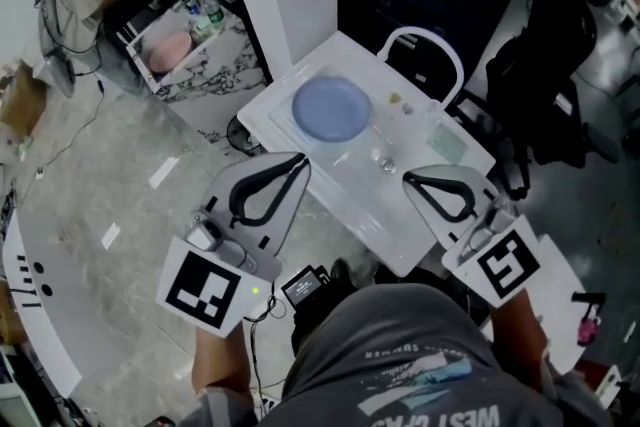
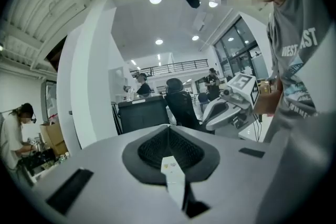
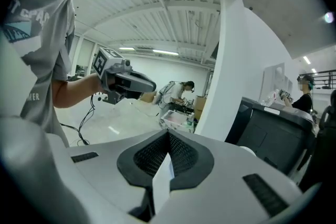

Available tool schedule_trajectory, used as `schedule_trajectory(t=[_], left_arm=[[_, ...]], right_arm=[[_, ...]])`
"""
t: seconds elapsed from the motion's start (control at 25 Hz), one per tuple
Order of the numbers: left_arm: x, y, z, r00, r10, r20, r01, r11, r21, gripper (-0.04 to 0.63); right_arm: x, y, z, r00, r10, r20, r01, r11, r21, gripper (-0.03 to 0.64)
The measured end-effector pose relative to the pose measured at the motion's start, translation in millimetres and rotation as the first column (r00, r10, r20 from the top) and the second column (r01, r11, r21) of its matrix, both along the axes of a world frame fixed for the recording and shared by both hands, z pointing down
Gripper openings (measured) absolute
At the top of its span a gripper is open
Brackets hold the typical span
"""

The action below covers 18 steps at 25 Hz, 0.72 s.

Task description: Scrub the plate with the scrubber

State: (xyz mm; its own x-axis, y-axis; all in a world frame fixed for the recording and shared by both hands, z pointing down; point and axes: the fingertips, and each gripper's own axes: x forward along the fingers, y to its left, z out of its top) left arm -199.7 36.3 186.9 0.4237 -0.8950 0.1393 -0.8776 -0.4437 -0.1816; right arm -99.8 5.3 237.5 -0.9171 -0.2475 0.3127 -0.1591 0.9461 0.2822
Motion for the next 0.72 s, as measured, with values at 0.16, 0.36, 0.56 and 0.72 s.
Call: schedule_trajectory(t=[0.16,0.36,0.56,0.72], left_arm=[[20.3,19.0,-2.0,0.997,0.046,0.066,-0.047,0.999,0.001,0.009],[37.4,25.5,4.6,0.995,0.095,-0.021,-0.096,0.995,-0.012,0.009],[40.8,28.9,12.2,0.993,0.109,-0.043,-0.109,0.994,-0.018,0.009],[33.2,27.2,15.0,0.993,0.099,-0.066,-0.101,0.995,-0.019,0.009]], right_arm=[[-1.3,23.3,-20.8,1.000,-0.007,0.022,0.007,1.000,0.004,0.029],[2.6,36.4,-28.5,1.000,0.007,0.020,-0.007,1.000,0.014,0.029],[1.2,41.9,-28.6,0.999,0.027,0.038,-0.028,1.000,0.009,0.029],[-4.0,41.6,-25.6,1.000,0.023,0.020,-0.024,1.000,0.016,0.029]])
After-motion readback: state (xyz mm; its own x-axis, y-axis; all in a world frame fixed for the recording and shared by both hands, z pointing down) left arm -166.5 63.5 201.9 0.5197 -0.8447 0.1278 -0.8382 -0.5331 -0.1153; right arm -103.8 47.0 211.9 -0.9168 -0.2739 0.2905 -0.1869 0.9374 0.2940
